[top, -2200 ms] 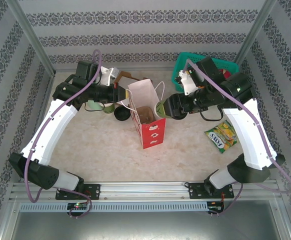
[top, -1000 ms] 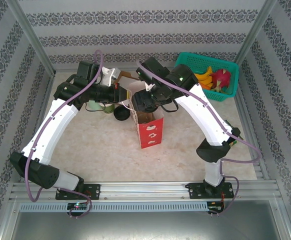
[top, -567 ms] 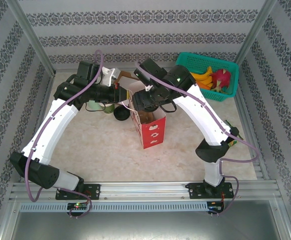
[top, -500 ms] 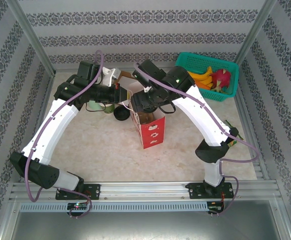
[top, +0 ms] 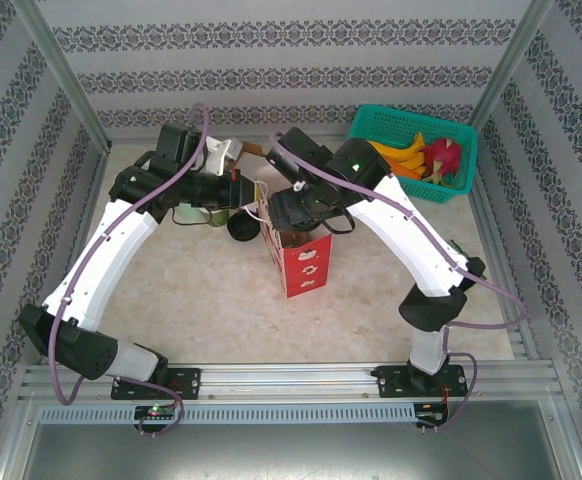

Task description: Pack the takeout coffee

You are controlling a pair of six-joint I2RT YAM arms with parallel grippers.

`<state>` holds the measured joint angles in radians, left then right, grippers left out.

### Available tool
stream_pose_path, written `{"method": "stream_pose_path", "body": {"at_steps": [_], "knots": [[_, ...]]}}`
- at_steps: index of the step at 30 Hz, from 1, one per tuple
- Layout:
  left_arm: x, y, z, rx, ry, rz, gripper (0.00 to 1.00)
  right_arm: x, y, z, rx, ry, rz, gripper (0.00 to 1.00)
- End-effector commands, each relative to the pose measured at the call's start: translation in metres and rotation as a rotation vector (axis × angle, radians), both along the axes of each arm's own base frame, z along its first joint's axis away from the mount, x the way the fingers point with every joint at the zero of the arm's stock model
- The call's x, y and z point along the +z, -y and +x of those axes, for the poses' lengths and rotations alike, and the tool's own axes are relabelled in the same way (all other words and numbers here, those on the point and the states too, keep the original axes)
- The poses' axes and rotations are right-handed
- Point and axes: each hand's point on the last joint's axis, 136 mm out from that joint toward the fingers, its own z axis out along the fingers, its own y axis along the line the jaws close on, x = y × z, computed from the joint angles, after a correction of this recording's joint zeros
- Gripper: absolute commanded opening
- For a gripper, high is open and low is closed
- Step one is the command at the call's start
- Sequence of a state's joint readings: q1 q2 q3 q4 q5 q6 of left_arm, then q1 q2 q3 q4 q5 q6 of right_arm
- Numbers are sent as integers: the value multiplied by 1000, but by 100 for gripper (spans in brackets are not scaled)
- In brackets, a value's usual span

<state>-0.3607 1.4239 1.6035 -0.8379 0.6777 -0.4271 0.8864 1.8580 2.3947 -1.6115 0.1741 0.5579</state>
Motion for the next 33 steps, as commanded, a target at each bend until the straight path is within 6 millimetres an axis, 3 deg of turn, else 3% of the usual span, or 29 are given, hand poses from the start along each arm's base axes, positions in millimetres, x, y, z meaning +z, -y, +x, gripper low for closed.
{"method": "stream_pose_path", "body": {"at_steps": [1,16,26,33], "knots": [[8,5,-6,-21,30,-28,0,-17,13,-27,-5,-120,-40,58],[5,-2,-17,-34,38,7,0,-36,-13,2,7,-110,-14,58],[1,-25,-32,18,45,79,0,-47,19,14,-65,-114,-119,58],[-7,-42,-40,85,34,98,0,-55,24,16,-65,-133,-144,58]]}}
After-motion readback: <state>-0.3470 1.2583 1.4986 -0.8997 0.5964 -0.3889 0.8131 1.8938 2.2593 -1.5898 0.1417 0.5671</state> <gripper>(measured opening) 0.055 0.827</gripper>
